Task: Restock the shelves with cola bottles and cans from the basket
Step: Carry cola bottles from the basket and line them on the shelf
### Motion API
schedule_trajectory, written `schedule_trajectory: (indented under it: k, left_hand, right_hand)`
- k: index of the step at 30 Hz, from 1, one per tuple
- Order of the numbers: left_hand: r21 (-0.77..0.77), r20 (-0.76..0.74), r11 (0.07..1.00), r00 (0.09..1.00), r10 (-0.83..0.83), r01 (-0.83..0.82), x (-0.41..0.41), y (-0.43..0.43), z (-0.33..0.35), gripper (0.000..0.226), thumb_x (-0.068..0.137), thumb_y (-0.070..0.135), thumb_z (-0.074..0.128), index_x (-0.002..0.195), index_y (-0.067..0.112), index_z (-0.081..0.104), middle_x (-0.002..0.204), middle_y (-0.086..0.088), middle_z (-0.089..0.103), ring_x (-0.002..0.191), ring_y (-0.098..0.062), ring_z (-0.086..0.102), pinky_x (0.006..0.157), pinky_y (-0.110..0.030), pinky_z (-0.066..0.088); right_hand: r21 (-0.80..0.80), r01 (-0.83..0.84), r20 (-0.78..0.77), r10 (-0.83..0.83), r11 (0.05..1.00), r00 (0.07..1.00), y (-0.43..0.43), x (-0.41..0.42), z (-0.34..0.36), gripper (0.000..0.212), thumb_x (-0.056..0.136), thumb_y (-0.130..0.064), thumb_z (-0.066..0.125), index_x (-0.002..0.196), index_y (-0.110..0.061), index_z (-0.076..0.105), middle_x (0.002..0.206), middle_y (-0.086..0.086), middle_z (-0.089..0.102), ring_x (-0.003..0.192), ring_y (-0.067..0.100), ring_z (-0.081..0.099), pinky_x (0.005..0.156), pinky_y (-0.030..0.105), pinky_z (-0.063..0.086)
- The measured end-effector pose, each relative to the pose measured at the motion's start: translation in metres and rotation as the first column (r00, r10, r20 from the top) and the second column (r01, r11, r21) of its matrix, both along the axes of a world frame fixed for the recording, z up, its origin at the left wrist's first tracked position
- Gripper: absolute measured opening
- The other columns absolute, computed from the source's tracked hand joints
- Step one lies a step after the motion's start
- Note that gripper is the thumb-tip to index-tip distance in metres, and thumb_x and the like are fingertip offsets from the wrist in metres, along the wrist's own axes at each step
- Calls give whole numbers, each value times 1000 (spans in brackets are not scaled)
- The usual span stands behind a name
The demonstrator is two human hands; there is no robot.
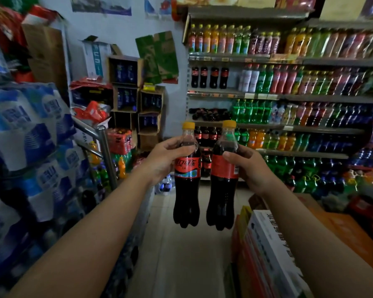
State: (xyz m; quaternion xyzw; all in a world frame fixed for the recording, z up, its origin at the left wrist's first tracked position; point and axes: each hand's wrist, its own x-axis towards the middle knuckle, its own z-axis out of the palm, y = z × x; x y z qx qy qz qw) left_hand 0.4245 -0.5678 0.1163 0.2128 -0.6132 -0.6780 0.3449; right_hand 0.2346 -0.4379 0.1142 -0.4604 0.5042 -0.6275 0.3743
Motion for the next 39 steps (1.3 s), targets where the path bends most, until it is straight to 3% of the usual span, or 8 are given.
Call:
schedule_trajectory:
  k: [3, 10, 15, 19, 24, 28, 32, 39]
  left_hand:
    - [-7, -11, 1000, 1000, -3, 3, -38, -43, -7, 35, 66, 17, 77, 99, 26, 75, 106, 0, 73, 99, -19, 69, 85, -37, 54]
    - [-21, 5, 1000, 1000, 7, -6, -142, -176, -5, 34, 75, 10, 72, 106, 24, 71, 103, 2, 75, 94, -15, 71, 80, -31, 55]
    - [-4, -35, 999, 999, 33, -33, -197, -265, -3, 49, 66, 15, 75, 115, 17, 68, 110, -3, 72, 102, -20, 68, 89, -35, 54]
    - [-11, -23, 999, 999, 44, -44, -236, -342, -4, 44, 66, 17, 76, 109, 21, 71, 113, -6, 72, 105, -24, 68, 92, -39, 53]
    - [-36, 5, 999, 1000, 19, -19, -279, -442, -7, 40, 68, 19, 75, 108, 25, 71, 107, -2, 73, 100, -23, 69, 83, -37, 56]
    - [-68, 2, 997, 1000, 30, -30, -318, -533, -11, 45, 65, 20, 78, 109, 22, 71, 110, -4, 72, 104, -25, 67, 93, -41, 51]
    - [-79, 45, 997, 999, 9, -6, -358, -619, -6, 47, 64, 25, 83, 109, 27, 72, 117, -6, 69, 109, -29, 65, 95, -44, 51]
    - [-77, 80, 995, 995, -63, 69, -433, -724, 4, 45, 73, 21, 79, 116, 28, 68, 116, -3, 70, 104, -23, 68, 88, -37, 54]
  right_hand:
    - [7, 30, -18, -30, 1000, 999, -43, -34, -4, 38, 73, -24, 72, 110, -20, 67, 98, -2, 74, 91, 20, 71, 71, 30, 56]
    - [10, 37, -49, -36, 999, 998, -176, -134, -2, 37, 74, -21, 77, 110, -16, 69, 102, 4, 74, 93, 23, 71, 74, 32, 54]
    - [25, 33, -54, -31, 999, 998, -269, -193, 6, 32, 71, -19, 74, 102, -18, 69, 91, -1, 74, 84, 15, 71, 69, 28, 55]
    - [33, 34, -39, -33, 999, 999, -343, -232, 3, 27, 75, -15, 72, 101, -22, 69, 93, -3, 75, 85, 13, 72, 69, 25, 57]
    - [45, 57, -42, -55, 997, 998, -440, -273, -5, 28, 74, -16, 74, 102, -19, 69, 93, -3, 75, 83, 13, 72, 64, 23, 55]
    - [34, 69, -46, -67, 997, 997, -528, -306, -8, 35, 70, -20, 75, 105, -20, 70, 96, -2, 75, 87, 15, 72, 68, 25, 55]
    - [18, 75, -12, -74, 997, 997, -610, -341, -5, 22, 81, -6, 68, 101, -15, 68, 78, -6, 74, 71, 10, 71, 58, 22, 53]
    - [6, 108, -9, -108, 994, 994, -713, -409, -2, 38, 67, -23, 74, 105, -19, 69, 91, -1, 74, 81, 15, 70, 68, 27, 55]
